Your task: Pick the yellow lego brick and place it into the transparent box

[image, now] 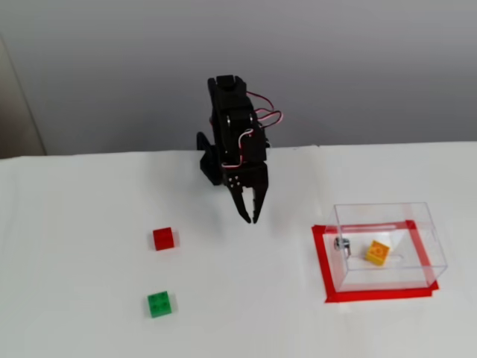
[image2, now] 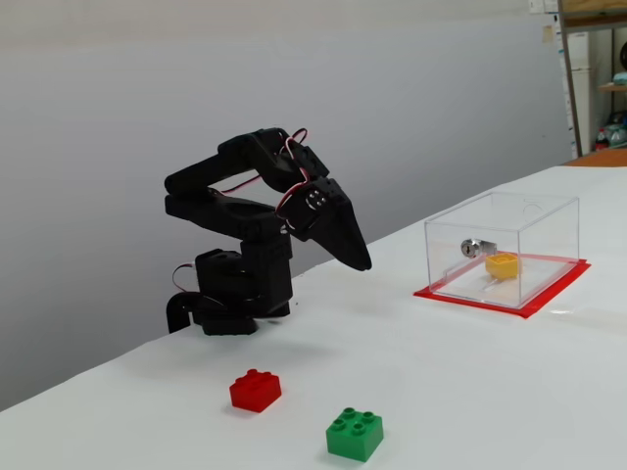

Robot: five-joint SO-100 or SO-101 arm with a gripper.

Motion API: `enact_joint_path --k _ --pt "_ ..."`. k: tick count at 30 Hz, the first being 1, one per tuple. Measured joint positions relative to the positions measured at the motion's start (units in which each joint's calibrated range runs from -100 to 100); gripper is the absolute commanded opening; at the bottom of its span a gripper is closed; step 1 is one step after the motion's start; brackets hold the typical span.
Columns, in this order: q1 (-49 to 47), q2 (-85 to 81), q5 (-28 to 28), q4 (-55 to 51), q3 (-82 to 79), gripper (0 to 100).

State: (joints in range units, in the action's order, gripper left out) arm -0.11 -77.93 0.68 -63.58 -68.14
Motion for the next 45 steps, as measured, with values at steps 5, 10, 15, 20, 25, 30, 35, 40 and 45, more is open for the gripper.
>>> enact_joint_path --k 5,10,15,20,25,30,35,40,45 --pt "2.24 -6.17 0.0 0.0 -7.33 2" --pt "2.24 -11.08 0.0 0.09 -13.5 2" --pt "4.81 -14.97 0.0 0.09 -19.33 2" --pt "4.27 -19.45 0.0 0.09 -24.54 2" --pt "4.17 -20.97 0.0 0.09 -26.39 2" --pt "4.17 -21.23 0.0 0.09 -26.65 2" --pt "4.17 -21.23 0.0 0.09 -26.83 2" --pt "4.17 -21.31 0.0 0.09 -26.83 2" --pt "4.17 -21.31 0.0 0.09 -26.83 2"
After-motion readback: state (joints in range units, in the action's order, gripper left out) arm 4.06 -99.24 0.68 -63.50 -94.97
